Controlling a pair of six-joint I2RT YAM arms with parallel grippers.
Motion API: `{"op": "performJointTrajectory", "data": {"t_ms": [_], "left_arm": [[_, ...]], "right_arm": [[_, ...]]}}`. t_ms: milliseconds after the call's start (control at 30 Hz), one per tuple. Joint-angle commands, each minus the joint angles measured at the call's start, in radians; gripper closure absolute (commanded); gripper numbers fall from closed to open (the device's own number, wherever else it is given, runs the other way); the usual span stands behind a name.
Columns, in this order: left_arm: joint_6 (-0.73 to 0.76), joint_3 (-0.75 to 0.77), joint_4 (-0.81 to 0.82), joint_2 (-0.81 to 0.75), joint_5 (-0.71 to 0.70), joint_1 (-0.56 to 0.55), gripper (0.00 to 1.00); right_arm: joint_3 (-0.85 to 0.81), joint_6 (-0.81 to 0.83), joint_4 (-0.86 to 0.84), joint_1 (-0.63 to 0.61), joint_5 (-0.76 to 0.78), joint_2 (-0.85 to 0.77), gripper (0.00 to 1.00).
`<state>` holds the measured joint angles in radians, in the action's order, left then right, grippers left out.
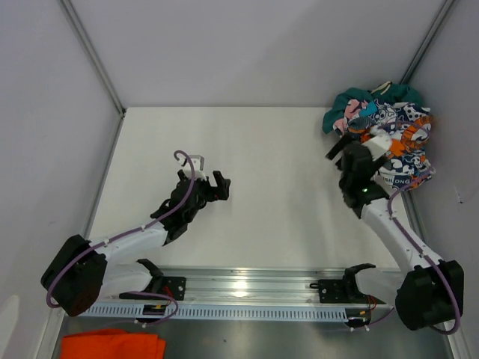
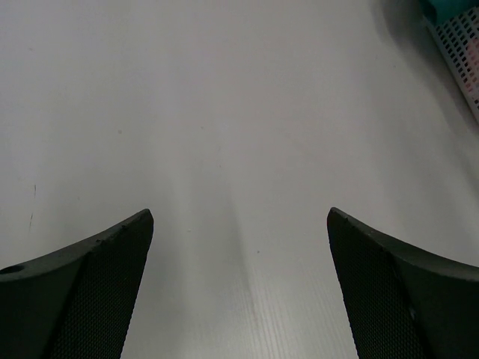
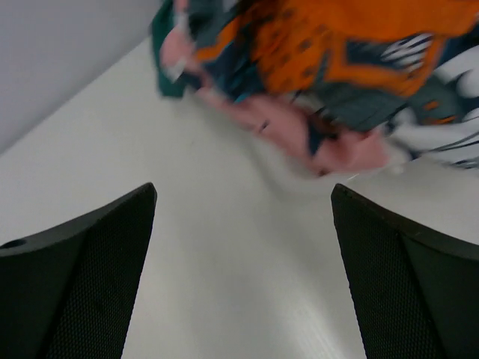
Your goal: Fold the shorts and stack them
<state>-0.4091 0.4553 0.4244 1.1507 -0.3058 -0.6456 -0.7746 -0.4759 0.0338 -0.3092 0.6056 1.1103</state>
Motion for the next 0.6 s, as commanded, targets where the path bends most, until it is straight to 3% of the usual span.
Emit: {"op": "performJointTrajectory", "data": {"t_ms": [0, 167, 400, 500, 533, 567], "left_arm": [[0.013, 0.031, 0.042, -0.016, 0.013, -0.003, 0.01], [0.015, 0.037, 0.042, 0.001, 0.023, -0.008, 0.01], [0.018, 0.037, 0.04, -0.003, 0.023, -0.008, 0.01], [0.019, 0.04, 0.039, -0.002, 0.025, -0.008, 0.01], [0.021, 0.04, 0.039, -0.002, 0.025, -0.008, 0.01], [0.021, 0.039, 0.037, -0.002, 0.025, -0.008, 0.01]], "right_arm": [[-0.147, -0.078, 0.198, 0.215, -0.065, 0.06, 0.0], [-0.282, -0.144, 0.245, 0.393, -0.26, 0.221, 0.01], [-0.393, -0.247, 0.206, 0.423, -0.167, 0.385, 0.04], [-0.42, -0.271, 0.195, 0.423, -0.133, 0.422, 0.21], [-0.431, -0.271, 0.193, 0.42, -0.122, 0.428, 0.5], [-0.448, -0.262, 0.183, 0.415, -0.116, 0.421, 0.66]]}}
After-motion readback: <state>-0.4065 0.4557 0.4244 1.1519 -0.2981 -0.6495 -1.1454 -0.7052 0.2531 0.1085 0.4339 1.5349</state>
